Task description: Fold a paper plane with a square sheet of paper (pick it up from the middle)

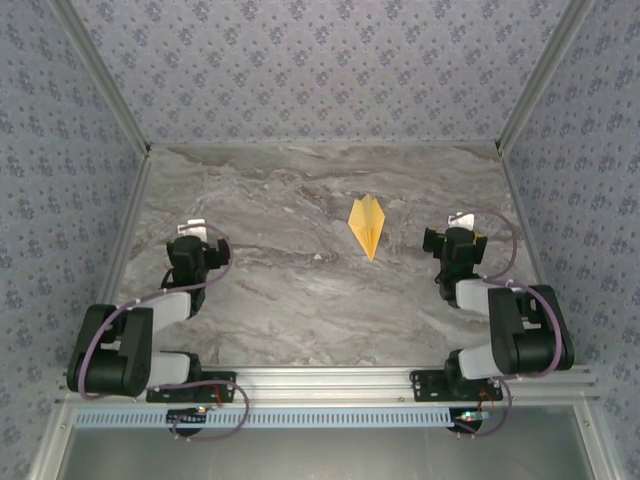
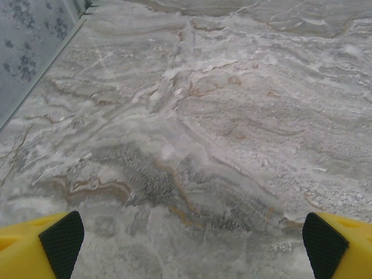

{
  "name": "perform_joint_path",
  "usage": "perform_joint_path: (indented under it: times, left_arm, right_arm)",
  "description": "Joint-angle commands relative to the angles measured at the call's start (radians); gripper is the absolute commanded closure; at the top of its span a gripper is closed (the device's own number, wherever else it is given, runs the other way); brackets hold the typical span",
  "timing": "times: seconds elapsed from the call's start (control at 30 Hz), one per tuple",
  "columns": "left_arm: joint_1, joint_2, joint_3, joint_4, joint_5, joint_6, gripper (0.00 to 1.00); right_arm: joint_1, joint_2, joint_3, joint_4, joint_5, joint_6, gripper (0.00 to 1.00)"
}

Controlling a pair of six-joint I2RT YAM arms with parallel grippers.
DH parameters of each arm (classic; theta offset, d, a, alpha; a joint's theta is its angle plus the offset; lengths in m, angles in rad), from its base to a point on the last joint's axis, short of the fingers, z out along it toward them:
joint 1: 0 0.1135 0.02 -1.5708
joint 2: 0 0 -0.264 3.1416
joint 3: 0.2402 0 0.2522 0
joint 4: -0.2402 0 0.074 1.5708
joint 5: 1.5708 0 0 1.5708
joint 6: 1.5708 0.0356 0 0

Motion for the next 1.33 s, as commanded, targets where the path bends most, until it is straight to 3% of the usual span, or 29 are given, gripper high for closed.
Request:
perform_joint_path:
  times: [0.0,0.2,0.53,1.2,1.3]
  left_arm:
    - [0.043,0.014,0.037,0.094,0.085,0.036,0.01]
    - [0.098,0.038,0.024,0.153,0.142,0.017,0.01]
    - [0.115,0.217,0.059,0.258,0.145,0.007,0.01]
    - [0.113,0.219,0.085,0.204,0.118,0.003,0.01]
    - [0.113,0.220,0.085,0.205,0.118,0.003,0.01]
  right_arm:
    - [-0.026,0.041,0.006,0.104,-0.077,-0.033,0.00]
    - [-0.035,0.100,-0.020,0.201,-0.124,-0.042,0.00]
    - [-0.055,0.093,-0.002,0.154,-0.157,-0.029,0.00]
    - [-0.055,0.093,-0.003,0.155,-0.162,-0.029,0.00]
    - [-0.056,0.086,-0.015,0.166,-0.299,-0.080,0.00]
